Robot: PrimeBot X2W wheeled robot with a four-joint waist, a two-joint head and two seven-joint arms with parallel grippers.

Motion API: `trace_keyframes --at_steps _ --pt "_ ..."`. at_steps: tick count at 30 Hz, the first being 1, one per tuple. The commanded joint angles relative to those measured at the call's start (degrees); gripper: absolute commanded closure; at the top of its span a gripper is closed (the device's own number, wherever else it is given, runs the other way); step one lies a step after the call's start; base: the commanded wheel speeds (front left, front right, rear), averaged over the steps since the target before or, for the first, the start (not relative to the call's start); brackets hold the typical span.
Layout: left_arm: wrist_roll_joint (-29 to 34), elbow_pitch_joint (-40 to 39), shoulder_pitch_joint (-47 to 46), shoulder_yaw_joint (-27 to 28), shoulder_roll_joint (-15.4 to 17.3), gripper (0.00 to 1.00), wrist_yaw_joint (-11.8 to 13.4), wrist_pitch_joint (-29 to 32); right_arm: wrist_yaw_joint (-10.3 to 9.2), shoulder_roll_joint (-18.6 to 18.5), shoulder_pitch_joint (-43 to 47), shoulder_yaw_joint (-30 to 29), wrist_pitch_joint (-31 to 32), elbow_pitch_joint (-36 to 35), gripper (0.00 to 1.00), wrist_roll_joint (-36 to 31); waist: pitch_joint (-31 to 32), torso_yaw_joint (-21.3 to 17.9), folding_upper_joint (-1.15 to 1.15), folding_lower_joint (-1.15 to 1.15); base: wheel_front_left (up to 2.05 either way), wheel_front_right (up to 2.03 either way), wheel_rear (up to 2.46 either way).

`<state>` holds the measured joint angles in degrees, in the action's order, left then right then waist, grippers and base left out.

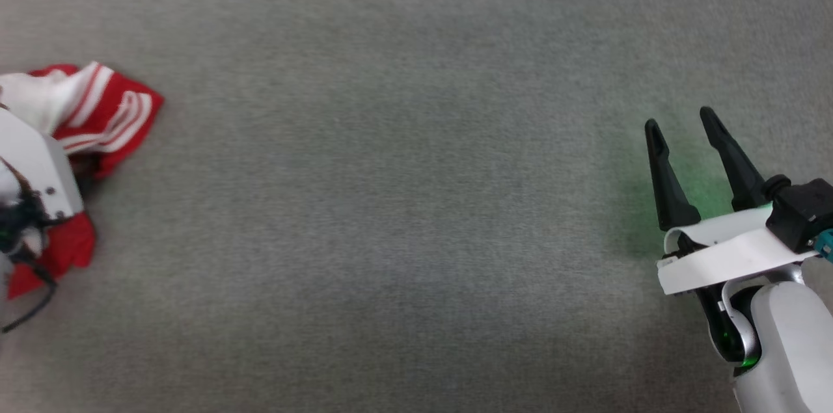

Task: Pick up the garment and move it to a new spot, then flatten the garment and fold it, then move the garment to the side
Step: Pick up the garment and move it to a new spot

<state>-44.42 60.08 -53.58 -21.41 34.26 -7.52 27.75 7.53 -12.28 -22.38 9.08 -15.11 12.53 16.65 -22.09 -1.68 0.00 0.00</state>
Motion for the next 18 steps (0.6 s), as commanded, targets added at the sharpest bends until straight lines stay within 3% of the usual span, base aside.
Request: trace_keyframes --at_steps 1,3,4,5,7,18 --pt "0.28 1.95 1.46 -1.32 -1.58 0.00 0.14 0.83 -0.08 0.02 -0.95 0.14 -0.04 -0.28 0.00 -0.23 -3.91 -3.73 0.00 0.00 0.00 0.00 0.00" --pt "0.35 2.95 1.91 -2.24 -2.36 0.00 0.12 0.71 -0.08 -0.06 -0.85 0.38 -0.04 -0.42 0.00 -0.39 -3.69 -3.50 0.00 0.00 0.00 0.00 0.00" --pt "0.16 3.44 2.12 -2.55 -2.79 0.18 0.12 0.45 -0.08 -0.13 -0.78 0.54 -0.04 -0.46 0.00 -0.50 -3.45 -3.34 0.00 0.00 0.00 0.00 0.00" --pt "0.05 3.77 2.32 -2.94 -3.19 0.56 0.12 0.28 -0.08 -0.15 -0.65 0.75 -0.04 -0.37 0.00 -0.55 -3.14 -3.20 0.00 0.00 0.00 0.00 0.00" --pt "0.20 4.32 2.66 -3.39 -3.32 1.00 -0.02 -1.37 -0.08 -0.14 -0.39 1.28 -0.04 -0.15 0.00 -0.55 -2.20 -2.93 0.00 0.00 0.00 0.00 0.00" --pt "1.36 0.87 -0.93 -5.90 -1.47 1.00 0.00 -15.09 -0.08 1.61 2.46 1.14 -0.04 1.99 0.00 -0.37 7.93 -2.52 0.00 0.00 0.00 0.00 0.00"
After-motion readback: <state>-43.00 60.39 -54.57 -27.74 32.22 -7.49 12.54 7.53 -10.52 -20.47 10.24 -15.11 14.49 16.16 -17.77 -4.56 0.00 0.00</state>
